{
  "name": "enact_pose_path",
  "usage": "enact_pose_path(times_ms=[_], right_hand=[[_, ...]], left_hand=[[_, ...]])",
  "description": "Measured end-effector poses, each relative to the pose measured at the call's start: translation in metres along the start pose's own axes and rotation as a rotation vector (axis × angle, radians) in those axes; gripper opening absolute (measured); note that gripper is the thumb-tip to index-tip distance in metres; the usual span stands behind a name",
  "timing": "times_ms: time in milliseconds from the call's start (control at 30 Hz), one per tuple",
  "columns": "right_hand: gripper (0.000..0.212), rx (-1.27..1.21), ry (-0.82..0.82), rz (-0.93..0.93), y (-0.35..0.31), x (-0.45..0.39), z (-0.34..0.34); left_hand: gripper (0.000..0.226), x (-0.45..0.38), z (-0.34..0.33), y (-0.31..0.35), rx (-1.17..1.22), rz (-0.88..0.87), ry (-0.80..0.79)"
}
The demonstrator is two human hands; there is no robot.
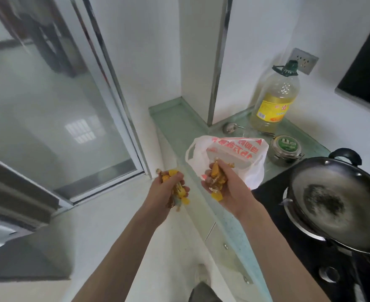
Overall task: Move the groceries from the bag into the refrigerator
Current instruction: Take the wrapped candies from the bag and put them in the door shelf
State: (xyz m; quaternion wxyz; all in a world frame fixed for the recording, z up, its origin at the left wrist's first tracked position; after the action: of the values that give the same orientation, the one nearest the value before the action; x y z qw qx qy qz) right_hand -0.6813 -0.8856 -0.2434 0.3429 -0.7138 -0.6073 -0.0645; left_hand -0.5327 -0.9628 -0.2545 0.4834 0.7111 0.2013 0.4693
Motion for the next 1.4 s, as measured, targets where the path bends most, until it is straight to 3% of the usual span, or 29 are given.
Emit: enact_pose_path(times_ms=[100,267,600,800,1167,1333,1400], right_hand=[[0.022,0.039,-0.075,-0.015,0.021,0.020,-0.024],[0.023,0.186,-0.224,-0.100,0.062,0.050,-0.059],[0.008,0.449,-0.491,-0.384,0.175,0.119,-0.116],[0.020,0.596,-0.630,-0.440,0.246,0.170,-0.154],[0.024,0.595,-0.804,-0.519,0.394,0.260,-0.237],[0.016,0.582,-0.828,-0.494,0.461,0.295,-0.282],[0.015,0.597,-0.842,-0.480,0.484,0.308,-0.299]], left_hand=[[0.009,0.038,0.018,0.002,-0.005,-0.041,0.054],[0.026,0.101,0.058,0.000,-0.066,-0.089,0.240],[0.019,0.253,0.130,-0.031,-0.010,-0.128,0.634],[0.023,0.344,0.189,-0.049,0.062,-0.179,0.849],[0.043,0.482,0.316,-0.060,0.219,-0.334,0.984],[0.014,0.534,0.386,-0.059,0.296,-0.366,0.973],[0.012,0.550,0.411,-0.056,0.331,-0.385,0.950]])
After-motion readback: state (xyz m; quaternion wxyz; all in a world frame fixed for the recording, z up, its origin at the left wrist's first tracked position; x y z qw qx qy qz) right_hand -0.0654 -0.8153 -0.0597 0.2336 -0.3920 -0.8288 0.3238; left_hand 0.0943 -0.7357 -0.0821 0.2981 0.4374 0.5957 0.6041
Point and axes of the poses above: each hand's wrist, its own x-axis away from the middle knuckle, its own z-axis out of the back of the hand, y = z × x, the point moved 10 cm from there along -x, towards the middle knuckle, and after that the axes turned 15 degrees about -x, right-handed, at the moved point
